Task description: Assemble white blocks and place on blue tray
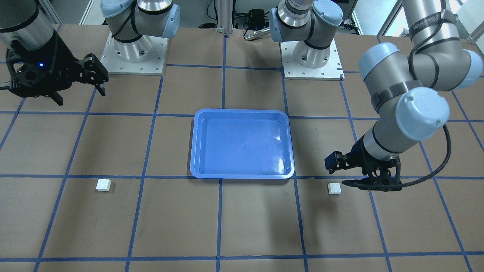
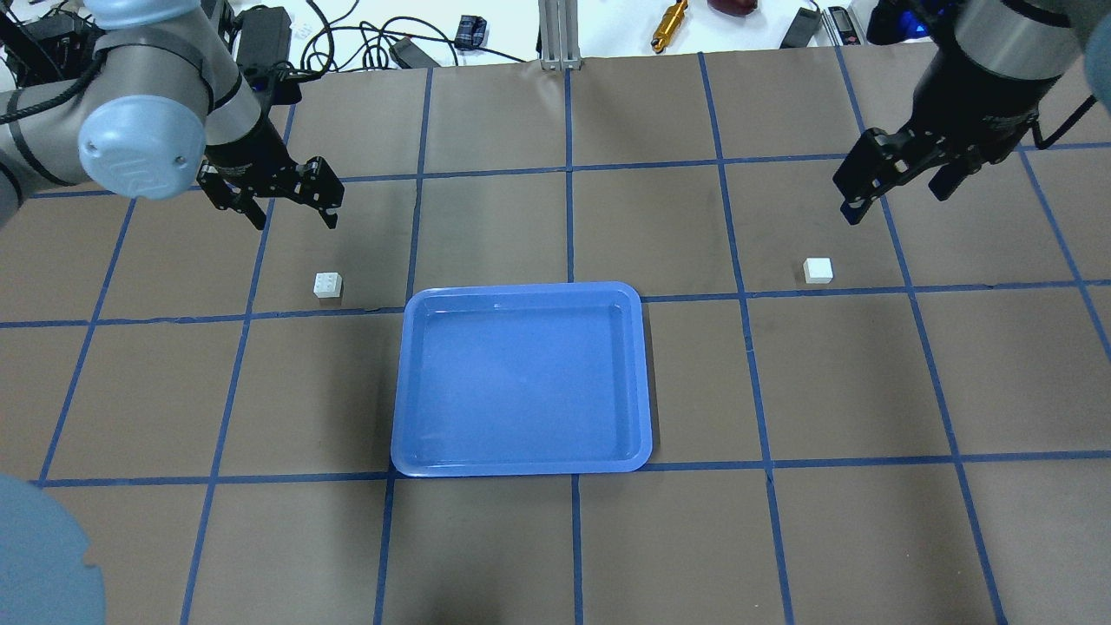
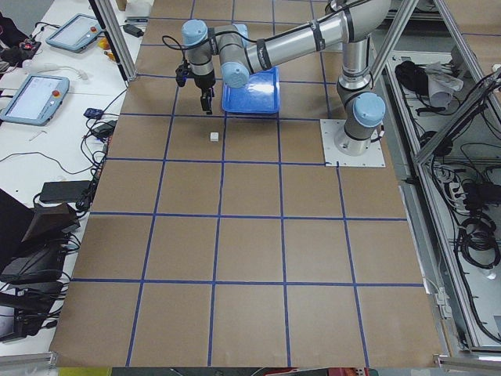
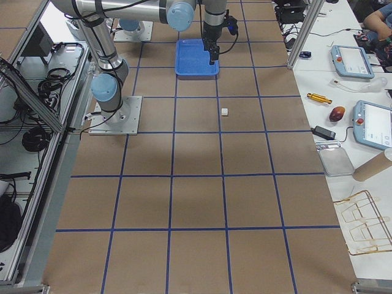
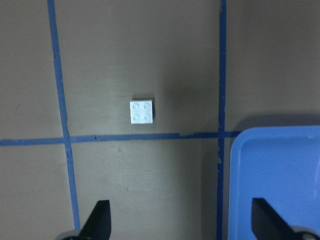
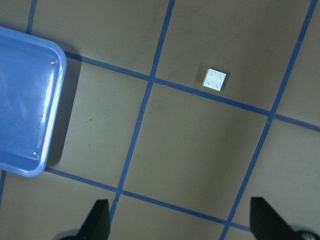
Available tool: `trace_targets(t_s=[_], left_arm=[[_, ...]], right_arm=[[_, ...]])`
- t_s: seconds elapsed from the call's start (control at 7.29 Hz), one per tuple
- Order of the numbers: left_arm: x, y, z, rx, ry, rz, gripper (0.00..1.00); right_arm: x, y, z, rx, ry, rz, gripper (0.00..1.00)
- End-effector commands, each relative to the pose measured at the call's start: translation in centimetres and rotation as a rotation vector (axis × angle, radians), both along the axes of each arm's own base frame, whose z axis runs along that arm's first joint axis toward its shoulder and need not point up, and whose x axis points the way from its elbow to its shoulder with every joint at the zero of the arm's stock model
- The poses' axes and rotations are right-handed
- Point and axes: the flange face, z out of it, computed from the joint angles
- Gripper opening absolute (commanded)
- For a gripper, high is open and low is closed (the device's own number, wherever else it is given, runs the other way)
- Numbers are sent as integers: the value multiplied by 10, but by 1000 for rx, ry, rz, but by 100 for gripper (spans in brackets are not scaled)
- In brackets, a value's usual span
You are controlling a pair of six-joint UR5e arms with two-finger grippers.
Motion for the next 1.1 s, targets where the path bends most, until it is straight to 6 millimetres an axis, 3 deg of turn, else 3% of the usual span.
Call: trace_targets(t_s=[0.0, 0.14, 0.27, 0.55, 0.69, 0.96], left_arm=[[17, -5, -69, 26, -18, -6, 100], [38, 1, -94, -35, -24, -32, 100], [50, 2, -106, -34, -23, -30, 100], [45, 3, -116, -20, -7, 86, 100], [37, 4, -124, -17, 44, 90, 100], [30, 5, -129, -9, 42, 92, 97]], right_arm=[[-50, -37, -25, -86, -87, 159, 100], [-74, -55, -50, -91, -97, 330, 100], [-95, -68, -64, -148, -114, 521, 100], [-128, -70, -78, -156, -131, 625, 100], [-130, -71, -84, -148, -145, 634, 100], [-130, -84, -136, -140, -232, 670, 100]])
